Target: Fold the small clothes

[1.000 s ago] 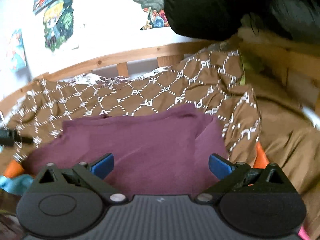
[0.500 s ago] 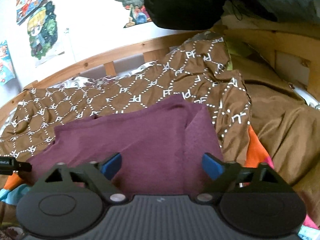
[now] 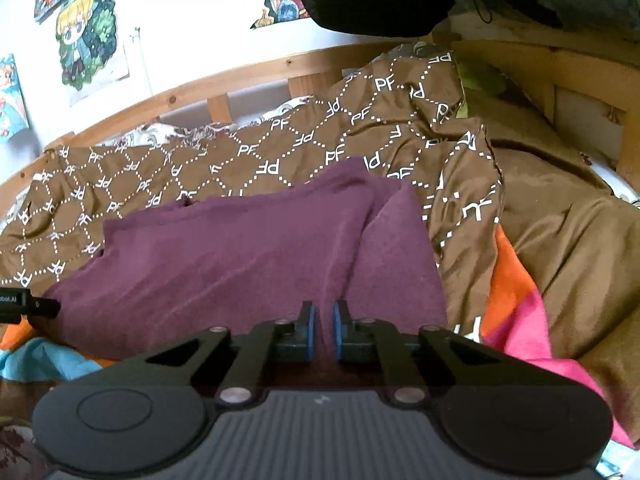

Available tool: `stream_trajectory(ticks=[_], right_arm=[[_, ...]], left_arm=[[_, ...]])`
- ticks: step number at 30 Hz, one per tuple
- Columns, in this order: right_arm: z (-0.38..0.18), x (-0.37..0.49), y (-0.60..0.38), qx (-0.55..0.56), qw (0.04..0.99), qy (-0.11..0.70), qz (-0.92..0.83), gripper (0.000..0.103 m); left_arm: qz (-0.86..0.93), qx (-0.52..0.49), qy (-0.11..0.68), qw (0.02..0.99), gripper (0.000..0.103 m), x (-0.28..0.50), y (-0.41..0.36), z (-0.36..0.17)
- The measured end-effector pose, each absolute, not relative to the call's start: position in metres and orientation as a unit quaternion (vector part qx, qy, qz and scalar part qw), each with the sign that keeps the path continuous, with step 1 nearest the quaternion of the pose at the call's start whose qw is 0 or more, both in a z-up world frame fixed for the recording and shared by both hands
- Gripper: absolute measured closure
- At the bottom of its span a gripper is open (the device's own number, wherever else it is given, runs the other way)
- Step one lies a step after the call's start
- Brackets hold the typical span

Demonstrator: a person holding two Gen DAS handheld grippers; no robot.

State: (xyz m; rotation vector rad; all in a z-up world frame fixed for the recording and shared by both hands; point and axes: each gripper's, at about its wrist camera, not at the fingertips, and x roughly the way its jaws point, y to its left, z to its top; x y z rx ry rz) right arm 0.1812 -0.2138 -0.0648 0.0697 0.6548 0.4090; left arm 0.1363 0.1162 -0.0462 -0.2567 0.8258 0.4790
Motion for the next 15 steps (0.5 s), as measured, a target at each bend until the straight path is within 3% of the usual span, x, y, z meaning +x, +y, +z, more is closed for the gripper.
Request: stream_trajectory(ticks=[6,13,15], right_arm=[[-0.073,0.176,-0.214,0.028,0.92,0.339,0.193,0.093],[-0.075,0.177,-0.214,0.028,0.919,0.341,0.194,0.093],[-0.075,0.177,-0.214,0.029,0.919,0.342,0.195,0.092]], left_arm=[[0.232,-0.124,0.394,0.88,0.001,0.13,0.117,-0.046],[0.215,-0.119,0.324,0.914,0.001,0.112,0.112,-0.031],[0.195,-0.121,0.307,0.924,0.006,0.112,0.112,-0.025]])
